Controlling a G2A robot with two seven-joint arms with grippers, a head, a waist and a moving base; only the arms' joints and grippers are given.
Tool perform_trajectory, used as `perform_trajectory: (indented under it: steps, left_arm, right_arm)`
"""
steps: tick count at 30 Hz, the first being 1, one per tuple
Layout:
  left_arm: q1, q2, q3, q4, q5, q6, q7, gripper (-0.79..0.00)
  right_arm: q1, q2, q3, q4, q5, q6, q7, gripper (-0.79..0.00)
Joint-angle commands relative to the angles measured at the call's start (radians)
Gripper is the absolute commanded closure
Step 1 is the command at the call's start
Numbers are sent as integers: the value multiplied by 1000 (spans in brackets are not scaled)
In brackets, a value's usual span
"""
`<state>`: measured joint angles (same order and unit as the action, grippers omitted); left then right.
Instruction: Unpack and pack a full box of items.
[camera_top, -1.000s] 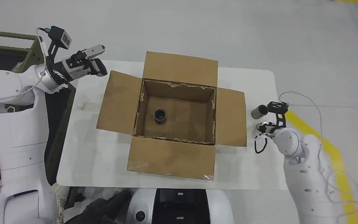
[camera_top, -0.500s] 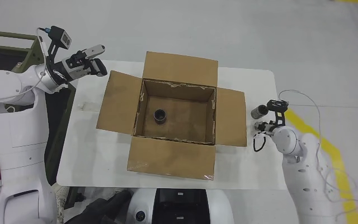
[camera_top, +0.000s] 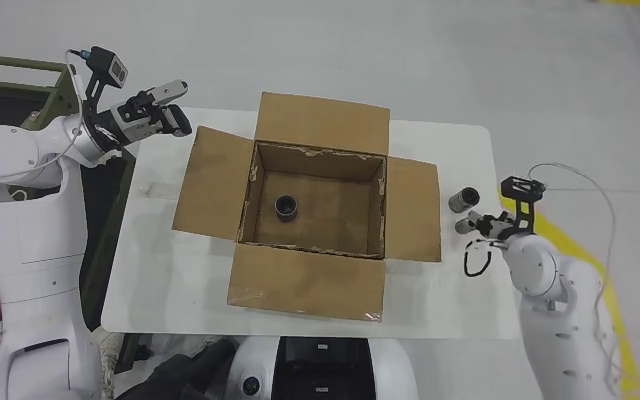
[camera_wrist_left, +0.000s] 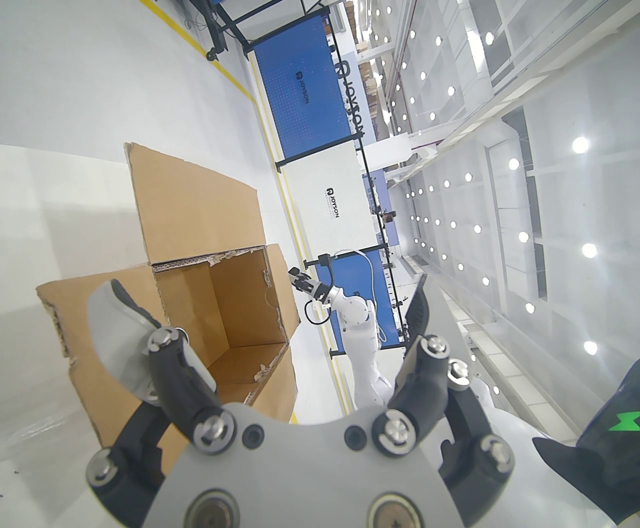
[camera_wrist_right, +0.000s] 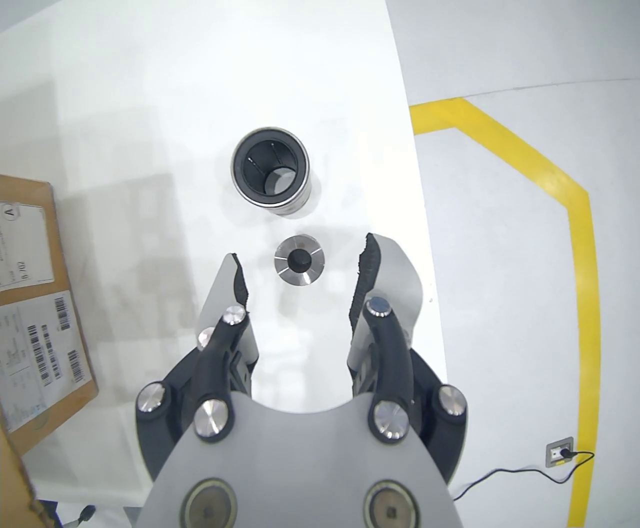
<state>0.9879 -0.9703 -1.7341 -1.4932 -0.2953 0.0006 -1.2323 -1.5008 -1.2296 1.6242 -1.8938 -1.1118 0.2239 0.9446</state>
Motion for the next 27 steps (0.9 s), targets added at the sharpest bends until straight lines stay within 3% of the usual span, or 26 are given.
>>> perform_trajectory:
  steps: [1,10,12,15,27]
  left_arm:
    - [0,0,0,0,0,0,0,-785]
    - [0,0,0,0,0,0,0,-785]
    - [0,0,0,0,0,0,0,-785]
    - [0,0,0,0,0,0,0,-785]
    - [0,0,0,0,0,0,0,-785]
  right_arm:
    - [-21,0,3,-37,4,-3,-11,-566]
    - [-80,-1,-17,-188,9,-25,-46,-622]
    - [-80,0,-32,-214,2,-38,-46,-591]
    - [-65,-1,-56,-238,0,-49,-45,-560]
    - [26,-6,-226,-317,-31,-116,-24,-631]
